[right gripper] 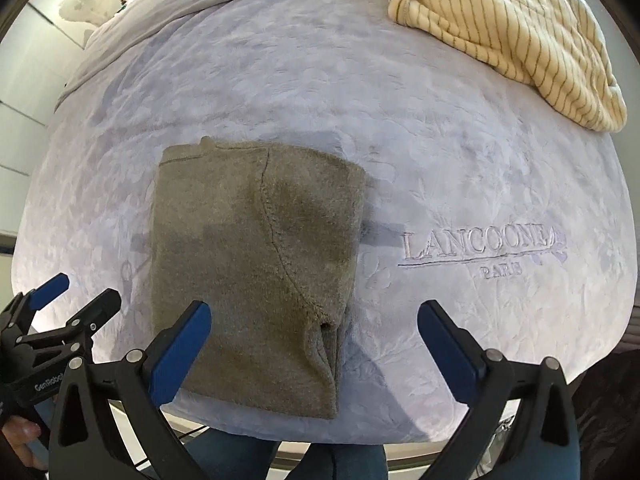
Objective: Fold small clothes
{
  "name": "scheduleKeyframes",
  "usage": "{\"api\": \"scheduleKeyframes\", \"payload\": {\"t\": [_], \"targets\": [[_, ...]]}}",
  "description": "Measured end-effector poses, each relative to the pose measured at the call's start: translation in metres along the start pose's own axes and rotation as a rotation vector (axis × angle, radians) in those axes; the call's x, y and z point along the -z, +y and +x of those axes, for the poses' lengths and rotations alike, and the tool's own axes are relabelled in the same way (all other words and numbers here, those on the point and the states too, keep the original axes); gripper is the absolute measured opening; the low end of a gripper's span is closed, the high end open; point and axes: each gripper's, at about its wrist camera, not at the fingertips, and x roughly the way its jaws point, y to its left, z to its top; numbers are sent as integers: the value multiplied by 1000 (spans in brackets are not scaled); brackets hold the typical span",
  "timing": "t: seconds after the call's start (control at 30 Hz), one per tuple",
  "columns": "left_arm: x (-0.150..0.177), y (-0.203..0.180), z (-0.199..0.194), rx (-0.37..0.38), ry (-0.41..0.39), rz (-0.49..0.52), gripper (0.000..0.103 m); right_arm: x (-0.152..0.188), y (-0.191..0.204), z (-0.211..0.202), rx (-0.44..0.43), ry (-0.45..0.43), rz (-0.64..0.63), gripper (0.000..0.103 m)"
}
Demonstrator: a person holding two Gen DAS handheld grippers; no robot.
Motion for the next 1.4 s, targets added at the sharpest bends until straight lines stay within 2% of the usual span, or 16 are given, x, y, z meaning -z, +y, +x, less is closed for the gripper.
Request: {"api": "scheduleKeyframes", "payload": {"t": [0.37,1.4], "targets": [[-1,-1,-3,-35,-12,2,103,-3,5,0,33,9,-10,103],[-2,2,-2,-31,-4,-17,103,-6,3,0,42,18,-26,103]]}}
